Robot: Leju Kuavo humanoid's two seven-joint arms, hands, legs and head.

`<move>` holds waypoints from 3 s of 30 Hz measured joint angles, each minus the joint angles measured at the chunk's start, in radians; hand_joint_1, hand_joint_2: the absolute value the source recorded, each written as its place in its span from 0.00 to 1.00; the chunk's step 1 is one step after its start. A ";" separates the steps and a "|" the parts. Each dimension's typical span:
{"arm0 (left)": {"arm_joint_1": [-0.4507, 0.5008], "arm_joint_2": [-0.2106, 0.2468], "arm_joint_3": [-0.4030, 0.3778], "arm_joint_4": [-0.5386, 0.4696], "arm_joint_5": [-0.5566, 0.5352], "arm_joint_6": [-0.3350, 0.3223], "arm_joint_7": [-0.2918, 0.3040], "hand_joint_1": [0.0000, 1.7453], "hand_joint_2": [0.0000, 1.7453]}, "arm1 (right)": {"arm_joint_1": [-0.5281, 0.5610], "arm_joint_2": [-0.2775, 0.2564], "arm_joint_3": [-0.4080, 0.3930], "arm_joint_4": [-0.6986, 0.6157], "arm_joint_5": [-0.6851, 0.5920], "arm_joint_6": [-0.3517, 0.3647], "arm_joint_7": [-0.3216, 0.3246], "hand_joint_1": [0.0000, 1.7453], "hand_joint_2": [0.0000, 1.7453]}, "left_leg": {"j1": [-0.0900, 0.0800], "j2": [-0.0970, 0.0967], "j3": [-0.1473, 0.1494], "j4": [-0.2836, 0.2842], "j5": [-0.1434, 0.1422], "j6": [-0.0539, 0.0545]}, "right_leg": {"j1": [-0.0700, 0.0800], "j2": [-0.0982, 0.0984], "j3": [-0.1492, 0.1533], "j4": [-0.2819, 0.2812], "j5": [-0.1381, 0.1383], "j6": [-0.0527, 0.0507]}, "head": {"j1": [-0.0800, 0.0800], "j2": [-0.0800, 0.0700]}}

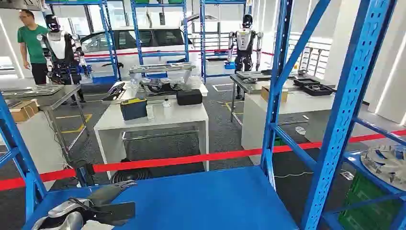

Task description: Take the parts from the cabinet and place them on the table.

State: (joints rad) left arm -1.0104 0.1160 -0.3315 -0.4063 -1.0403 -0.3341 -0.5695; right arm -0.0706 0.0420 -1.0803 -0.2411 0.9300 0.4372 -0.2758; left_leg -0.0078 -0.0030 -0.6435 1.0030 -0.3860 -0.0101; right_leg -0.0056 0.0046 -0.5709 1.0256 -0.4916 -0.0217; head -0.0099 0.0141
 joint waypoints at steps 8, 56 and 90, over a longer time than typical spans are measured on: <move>0.024 -0.017 -0.102 -0.010 -0.034 0.182 0.086 0.00 1.00 | 0.000 0.006 -0.002 0.000 0.013 0.000 -0.019 0.00 0.00 | 0.000 0.000 -0.003 0.003 -0.001 0.001 | 0.000 0.000 -0.001 0.000 0.001 0.003 | 0.000 0.000; 0.101 0.016 -0.084 0.092 0.083 0.305 0.375 0.00 1.00 | 0.005 0.010 -0.028 0.000 0.061 0.000 0.011 0.00 0.00 | -0.001 -0.001 -0.006 0.005 -0.001 0.003 | -0.001 0.000 -0.003 0.000 0.002 0.004 | 0.000 0.000; 0.152 0.089 -0.063 0.111 -0.018 0.237 0.433 0.00 1.00 | 0.002 0.011 -0.028 0.000 0.088 0.000 0.018 0.00 0.00 | -0.001 -0.001 -0.007 0.005 -0.001 0.003 | -0.001 0.000 -0.004 0.000 0.002 0.004 | 0.000 0.000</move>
State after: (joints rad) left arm -0.8588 0.2052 -0.3941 -0.2949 -1.0582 -0.0969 -0.1366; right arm -0.0688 0.0526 -1.1082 -0.2411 1.0178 0.4376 -0.2579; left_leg -0.0084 -0.0038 -0.6509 1.0078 -0.3867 -0.0076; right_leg -0.0061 0.0044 -0.5754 1.0256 -0.4900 -0.0172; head -0.0099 0.0141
